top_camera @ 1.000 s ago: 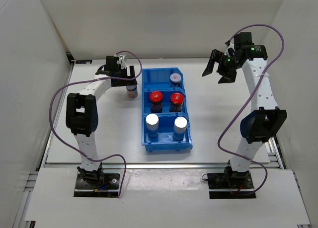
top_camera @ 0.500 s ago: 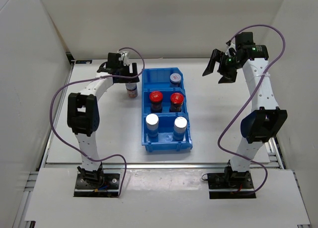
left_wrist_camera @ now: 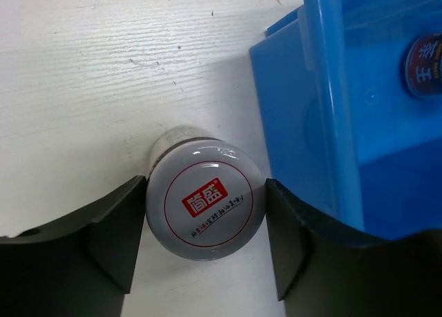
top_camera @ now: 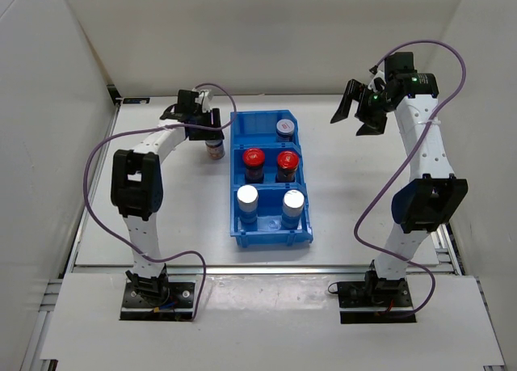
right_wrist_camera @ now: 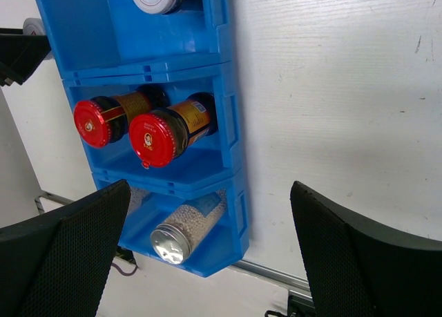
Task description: Organize the condiment bottles
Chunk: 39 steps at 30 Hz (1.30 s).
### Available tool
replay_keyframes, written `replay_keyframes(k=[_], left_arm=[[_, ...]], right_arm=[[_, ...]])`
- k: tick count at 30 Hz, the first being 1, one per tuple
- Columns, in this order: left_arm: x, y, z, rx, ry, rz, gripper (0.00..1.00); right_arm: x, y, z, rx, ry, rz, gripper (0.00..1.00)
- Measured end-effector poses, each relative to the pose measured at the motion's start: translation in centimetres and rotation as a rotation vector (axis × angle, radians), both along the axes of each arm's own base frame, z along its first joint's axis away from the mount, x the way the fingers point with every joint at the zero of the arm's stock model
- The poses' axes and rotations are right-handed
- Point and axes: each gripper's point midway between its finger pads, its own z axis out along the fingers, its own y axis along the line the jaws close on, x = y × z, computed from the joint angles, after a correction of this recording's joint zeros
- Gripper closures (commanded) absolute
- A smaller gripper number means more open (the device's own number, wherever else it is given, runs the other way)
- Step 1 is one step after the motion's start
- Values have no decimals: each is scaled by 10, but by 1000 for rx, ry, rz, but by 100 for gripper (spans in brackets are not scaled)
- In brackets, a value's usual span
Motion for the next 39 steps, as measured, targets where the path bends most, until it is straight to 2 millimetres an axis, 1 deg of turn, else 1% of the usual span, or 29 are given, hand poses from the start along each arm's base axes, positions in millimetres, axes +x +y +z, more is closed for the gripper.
replay_keyframes(k=[2, 3, 4, 6, 8, 9, 10, 12, 13, 14, 16, 18, 20, 21, 22, 23, 25, 28, 30, 33, 35, 37, 39], left_arm=[[1, 1, 1, 4, -4, 4, 71], [2, 1, 2, 6, -4, 6, 84], [2, 2, 2, 12, 0, 10, 88], [7, 4, 4, 25, 4, 20, 88], [20, 5, 10, 42, -5, 36, 88], [28, 6, 16, 48, -21, 43, 88], [37, 7, 26, 56, -42, 53, 88], [60, 7, 53, 62, -105, 72, 88], [73, 6, 75, 58, -161, 82, 88], [81, 6, 92, 55, -203, 90, 88], [95, 5, 140, 30, -312, 102, 88], [102, 5, 184, 2, -407, 114, 88], [105, 1, 222, -29, -496, 117, 88], [103, -3, 233, -43, -520, 112, 88], [103, -7, 240, -55, -536, 107, 88], [101, -14, 243, -70, -539, 95, 88], [96, -31, 238, -102, -516, 55, 88], [81, -68, 208, -144, -428, -30, 88], [68, -93, 181, -154, -356, -82, 88], [45, -121, 142, -162, -243, -142, 88], [31, -135, 122, -168, -178, -173, 88], [25, -138, 111, -171, -144, -183, 88], [23, -136, 102, -166, -125, -180, 88]], right_arm=[[0, 0, 0, 2, 0, 1, 0], [0, 1, 0, 3, 0, 2, 0], [0, 1, 0, 4, 1, 2, 0], [0, 1, 0, 7, 1, 4, 0], [0, 2, 1, 10, 1, 6, 0], [-1, 2, 1, 12, 2, 7, 0], [0, 3, 1, 15, 2, 9, 0], [-1, 3, 1, 19, 2, 11, 0], [-1, 4, 1, 23, 2, 14, 0], [-1, 5, 2, 25, 1, 15, 0], [-1, 5, 2, 29, 0, 17, 0], [-1, 6, 2, 32, 1, 19, 0], [-1, 6, 2, 36, 3, 22, 0], [-1, 7, 1, 37, 3, 22, 0], [-1, 7, 1, 39, 4, 23, 0], [-1, 7, 1, 39, 5, 23, 0], [-1, 7, 0, 41, 9, 25, 0], [-3, 8, -4, 42, 23, 25, 0], [-4, 7, -7, 42, 32, 25, 0], [-5, 8, -10, 42, 42, 25, 0], [-6, 7, -12, 41, 46, 25, 0], [-8, 7, -13, 40, 53, 26, 0], [-9, 7, -15, 38, 55, 28, 0]])
